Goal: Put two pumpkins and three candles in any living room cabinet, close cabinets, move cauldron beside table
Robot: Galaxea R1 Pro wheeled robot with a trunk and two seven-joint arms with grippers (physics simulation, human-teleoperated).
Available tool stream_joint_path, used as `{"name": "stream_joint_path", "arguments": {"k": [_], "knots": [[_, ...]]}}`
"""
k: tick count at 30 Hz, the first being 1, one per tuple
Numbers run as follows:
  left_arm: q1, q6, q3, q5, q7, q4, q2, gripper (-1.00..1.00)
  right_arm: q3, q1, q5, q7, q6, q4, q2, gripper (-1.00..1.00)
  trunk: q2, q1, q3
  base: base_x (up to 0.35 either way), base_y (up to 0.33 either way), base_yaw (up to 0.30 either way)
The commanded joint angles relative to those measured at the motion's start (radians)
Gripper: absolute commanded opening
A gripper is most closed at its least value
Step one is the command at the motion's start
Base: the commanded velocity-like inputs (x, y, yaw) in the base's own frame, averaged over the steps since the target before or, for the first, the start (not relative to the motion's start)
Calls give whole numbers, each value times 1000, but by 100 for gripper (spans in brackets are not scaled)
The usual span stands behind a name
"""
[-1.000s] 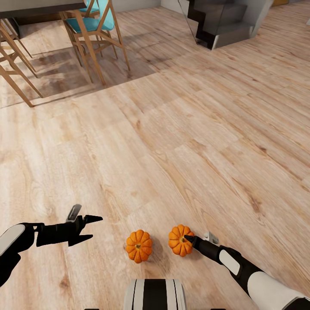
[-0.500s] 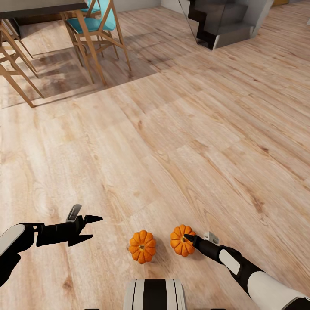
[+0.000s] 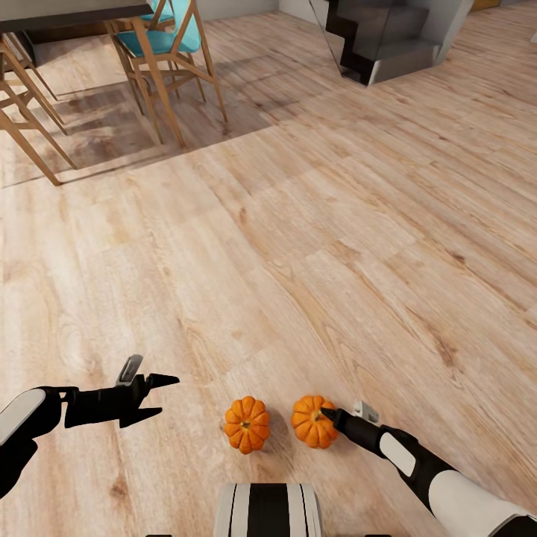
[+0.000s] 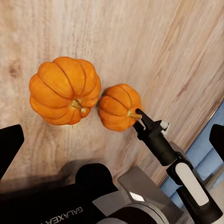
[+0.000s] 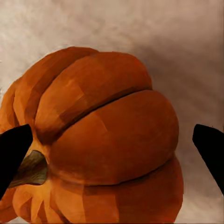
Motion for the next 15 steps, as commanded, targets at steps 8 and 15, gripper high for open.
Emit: {"name": "stream_joint_path", "arguments": {"k": [8,15], "knots": [[0,-1,-1,11,10,-1,1,100,6,0,-3,1,2,0,-1,-100,0,0,-1,0,0,0],[0,0,-1,11,10,-1,0,100,5,0,-3,1,3,0,-1,-100,0,0,-1,0,0,0]]}}
